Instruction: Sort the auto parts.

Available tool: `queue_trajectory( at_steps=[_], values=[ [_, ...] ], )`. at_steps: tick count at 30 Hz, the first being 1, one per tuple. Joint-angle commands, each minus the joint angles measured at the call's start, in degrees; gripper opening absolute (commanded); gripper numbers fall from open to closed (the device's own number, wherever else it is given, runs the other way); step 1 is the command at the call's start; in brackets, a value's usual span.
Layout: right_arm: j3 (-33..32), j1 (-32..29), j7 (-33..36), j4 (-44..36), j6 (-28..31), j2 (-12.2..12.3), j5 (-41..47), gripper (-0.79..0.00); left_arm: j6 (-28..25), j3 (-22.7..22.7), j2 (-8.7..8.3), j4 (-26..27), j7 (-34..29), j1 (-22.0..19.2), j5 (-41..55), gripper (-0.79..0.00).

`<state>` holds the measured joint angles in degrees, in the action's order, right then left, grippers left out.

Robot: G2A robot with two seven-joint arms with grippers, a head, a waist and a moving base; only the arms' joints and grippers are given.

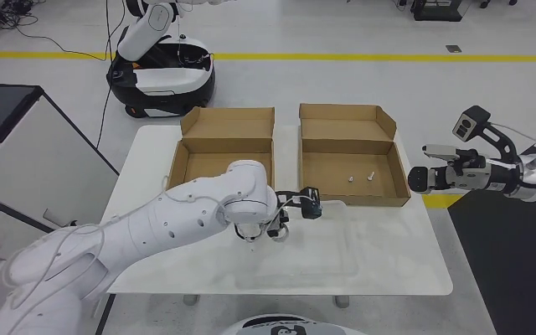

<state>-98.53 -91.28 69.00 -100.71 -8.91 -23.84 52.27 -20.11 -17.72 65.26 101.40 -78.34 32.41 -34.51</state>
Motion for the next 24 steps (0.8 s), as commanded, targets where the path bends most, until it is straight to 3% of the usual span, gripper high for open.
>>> queue_trajectory(
  at_steps=[1,11,16,24],
  values=[
    [-0.01,-0.01,0.0,0.0,0.01,0.0,0.02,0.0,0.02,-0.55,0.48,-0.11,1.79,-0.53,-0.18,-0.785],
    [-0.01,-0.01,0.0,0.0,0.01,0.0,0.02,0.0,-1.86,-3.85,1.05,-0.63,5.54,-1.78,-1.58,-0.785],
    [-0.01,-0.01,0.0,0.0,0.01,0.0,0.02,0.0,-2.82,-7.18,-0.38,0.61,6.92,-0.25,-2.94,-0.785],
    [-0.01,-0.01,0.0,0.0,0.01,0.0,0.02,0.0,-3.38,-15.1,-3.8,4.92,12.86,6.34,-4.09,-0.785]
  ],
)
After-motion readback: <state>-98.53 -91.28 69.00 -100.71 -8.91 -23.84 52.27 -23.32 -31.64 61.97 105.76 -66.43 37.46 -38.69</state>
